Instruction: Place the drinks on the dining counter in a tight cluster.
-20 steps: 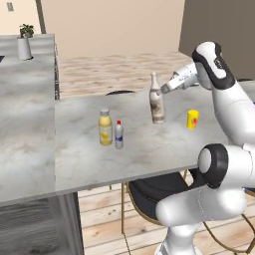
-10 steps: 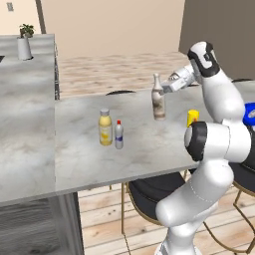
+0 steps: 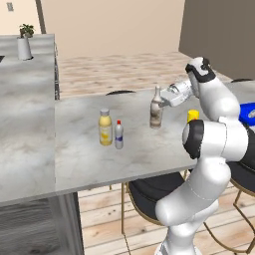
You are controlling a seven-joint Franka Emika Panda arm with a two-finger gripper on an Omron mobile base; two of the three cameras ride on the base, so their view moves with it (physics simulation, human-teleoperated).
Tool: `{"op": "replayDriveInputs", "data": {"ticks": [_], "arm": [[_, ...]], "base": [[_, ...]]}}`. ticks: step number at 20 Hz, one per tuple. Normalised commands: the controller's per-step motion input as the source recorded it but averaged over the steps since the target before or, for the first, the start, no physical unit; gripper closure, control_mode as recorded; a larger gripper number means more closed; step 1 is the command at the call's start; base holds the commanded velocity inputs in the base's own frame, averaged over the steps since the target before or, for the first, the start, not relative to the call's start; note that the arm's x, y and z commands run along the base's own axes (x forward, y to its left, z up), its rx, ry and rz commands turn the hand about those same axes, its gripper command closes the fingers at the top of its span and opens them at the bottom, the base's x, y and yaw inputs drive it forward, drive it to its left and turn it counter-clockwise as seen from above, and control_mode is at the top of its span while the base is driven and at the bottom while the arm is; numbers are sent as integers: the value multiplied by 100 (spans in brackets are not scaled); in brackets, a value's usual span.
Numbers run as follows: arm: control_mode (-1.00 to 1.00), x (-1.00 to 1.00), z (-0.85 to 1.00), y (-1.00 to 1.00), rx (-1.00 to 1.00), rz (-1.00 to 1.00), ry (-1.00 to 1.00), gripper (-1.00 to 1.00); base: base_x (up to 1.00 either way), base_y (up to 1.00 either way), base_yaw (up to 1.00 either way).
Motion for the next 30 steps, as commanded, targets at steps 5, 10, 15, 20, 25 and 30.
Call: {"op": "replayDriveInputs", "data": {"ticks": [5, 10, 15, 20, 25, 30], "arm": [[-100, 4, -61, 0, 7, 0, -15, 100], [-100, 4, -56, 0, 3, 0, -13, 100], [-100, 26, -24, 1, 0, -1, -10, 100], [-100, 34, -4, 0, 0, 0, -1, 100], [-100, 37, -1, 2, -3, -1, 0, 100], [-100, 3, -8, 3, -2, 0, 5, 100]], "base": [[0, 0, 0], [0, 0, 0], [0, 0, 0], [0, 0, 0], [0, 0, 0], [0, 0, 0]]}}
